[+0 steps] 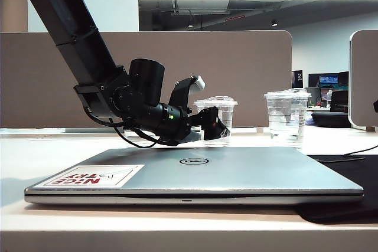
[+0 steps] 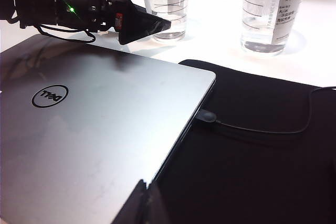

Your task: Pick up the coffee cup on the middle and place it on the left side of the laptop.

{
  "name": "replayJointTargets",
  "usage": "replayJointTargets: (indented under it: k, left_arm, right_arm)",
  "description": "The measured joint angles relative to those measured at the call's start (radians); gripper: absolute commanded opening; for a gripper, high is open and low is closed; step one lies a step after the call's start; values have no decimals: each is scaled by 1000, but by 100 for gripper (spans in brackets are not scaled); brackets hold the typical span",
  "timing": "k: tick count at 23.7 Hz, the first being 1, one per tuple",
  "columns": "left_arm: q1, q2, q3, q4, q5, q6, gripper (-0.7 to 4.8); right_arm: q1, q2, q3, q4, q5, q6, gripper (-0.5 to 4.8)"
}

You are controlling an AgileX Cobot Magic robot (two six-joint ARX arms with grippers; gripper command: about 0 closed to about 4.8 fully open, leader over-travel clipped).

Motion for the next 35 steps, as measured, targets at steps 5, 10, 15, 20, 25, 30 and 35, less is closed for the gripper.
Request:
replayJointTargets:
  k: [5, 10, 15, 20, 25, 30, 35]
  left_arm:
    - [0, 6, 10, -2, -4, 0, 479]
    - [0, 32, 49, -22, -8, -19, 479]
    - [0, 32, 49, -33, -8, -23, 479]
    - [0, 32, 49, -32, -16, -24, 479]
    - [0, 32, 49, -33, -16, -30, 479]
    - [0, 32, 49, -33, -16, -46, 479]
    - [-6, 33, 53, -36, -19, -49, 479]
  right_arm:
    - [0, 0, 0, 0, 0, 0, -5]
    - [0, 0, 0, 0, 0, 0, -5]
    - [0, 0, 0, 0, 0, 0, -5]
    - [0, 0, 0, 0, 0, 0, -5]
    - [0, 0, 0, 0, 0, 0, -5]
    - [0, 0, 0, 0, 0, 0, -5]
    - [0, 0, 0, 0, 0, 0, -5]
